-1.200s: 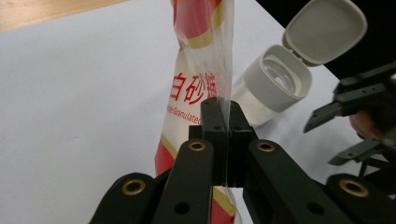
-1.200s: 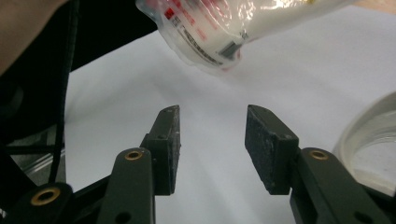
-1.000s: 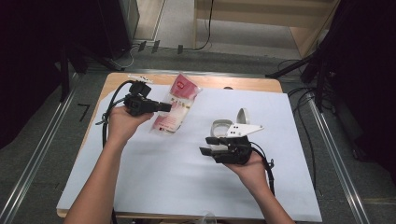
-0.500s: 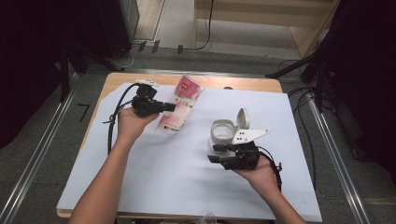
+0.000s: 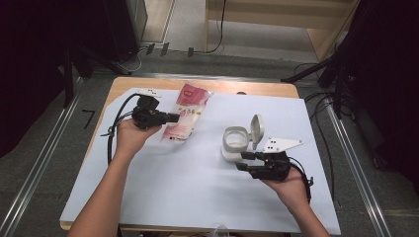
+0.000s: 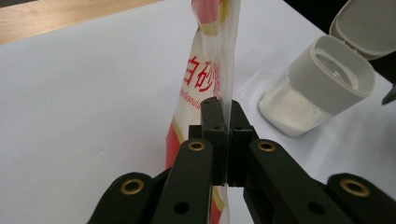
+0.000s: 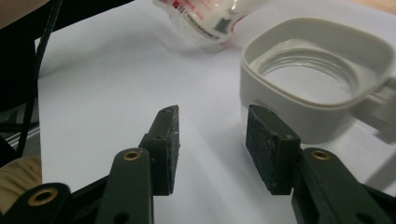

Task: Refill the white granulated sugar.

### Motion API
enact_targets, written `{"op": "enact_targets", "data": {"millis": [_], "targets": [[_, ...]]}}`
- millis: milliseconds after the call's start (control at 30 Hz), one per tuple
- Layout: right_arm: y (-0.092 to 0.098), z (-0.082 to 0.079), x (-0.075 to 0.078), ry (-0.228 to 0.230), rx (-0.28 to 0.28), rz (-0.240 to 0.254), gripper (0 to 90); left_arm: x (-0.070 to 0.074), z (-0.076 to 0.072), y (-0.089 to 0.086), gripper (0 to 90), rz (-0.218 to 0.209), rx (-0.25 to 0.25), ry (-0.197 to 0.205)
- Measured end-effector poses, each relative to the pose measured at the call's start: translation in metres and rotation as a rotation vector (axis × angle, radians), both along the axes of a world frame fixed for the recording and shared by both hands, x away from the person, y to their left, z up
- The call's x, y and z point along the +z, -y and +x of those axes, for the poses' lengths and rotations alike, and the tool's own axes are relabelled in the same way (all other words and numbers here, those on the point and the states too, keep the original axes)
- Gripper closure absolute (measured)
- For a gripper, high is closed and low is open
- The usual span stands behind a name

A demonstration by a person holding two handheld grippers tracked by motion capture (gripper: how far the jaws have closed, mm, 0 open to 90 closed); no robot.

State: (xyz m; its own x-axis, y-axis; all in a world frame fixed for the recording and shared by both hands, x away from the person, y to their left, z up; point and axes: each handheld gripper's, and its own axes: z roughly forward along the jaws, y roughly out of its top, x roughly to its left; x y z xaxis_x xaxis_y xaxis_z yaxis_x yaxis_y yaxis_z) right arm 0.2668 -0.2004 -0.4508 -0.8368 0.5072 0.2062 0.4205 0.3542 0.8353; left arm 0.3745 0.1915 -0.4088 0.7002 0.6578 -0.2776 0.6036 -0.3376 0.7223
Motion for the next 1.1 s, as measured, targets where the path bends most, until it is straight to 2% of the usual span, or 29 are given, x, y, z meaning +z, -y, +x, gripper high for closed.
{"op": "enact_targets", "data": {"millis": [200, 567, 700, 833, 900, 1100], "targets": [[0.012, 0.001, 0.003, 0.009, -0.031, 0.013, 55.4, -0.004, -0.006, -0.011, 90.0, -0.023, 0.016, -0.01], [0.014, 0.0, 0.004, 0.018, -0.041, 0.005, 55.9, -0.011, -0.022, -0.024, 90.0, -0.02, 0.022, -0.012], [0.014, 0.0, 0.004, 0.024, -0.041, -0.002, 56.0, -0.013, -0.029, -0.028, 89.9, -0.002, 0.004, -0.015], [0.014, 0.0, 0.003, 0.025, -0.043, -0.01, 56.1, -0.017, -0.034, -0.032, 89.9, -0.014, 0.0, -0.021], [0.014, 0.0, 0.003, 0.028, -0.043, -0.014, 56.1, -0.021, -0.039, -0.036, 89.9, -0.001, -0.029, -0.018], [0.012, 0.0, 0.002, 0.031, -0.042, -0.028, 56.0, -0.025, -0.044, -0.037, 88.3, 0.004, -0.043, -0.018]]}}
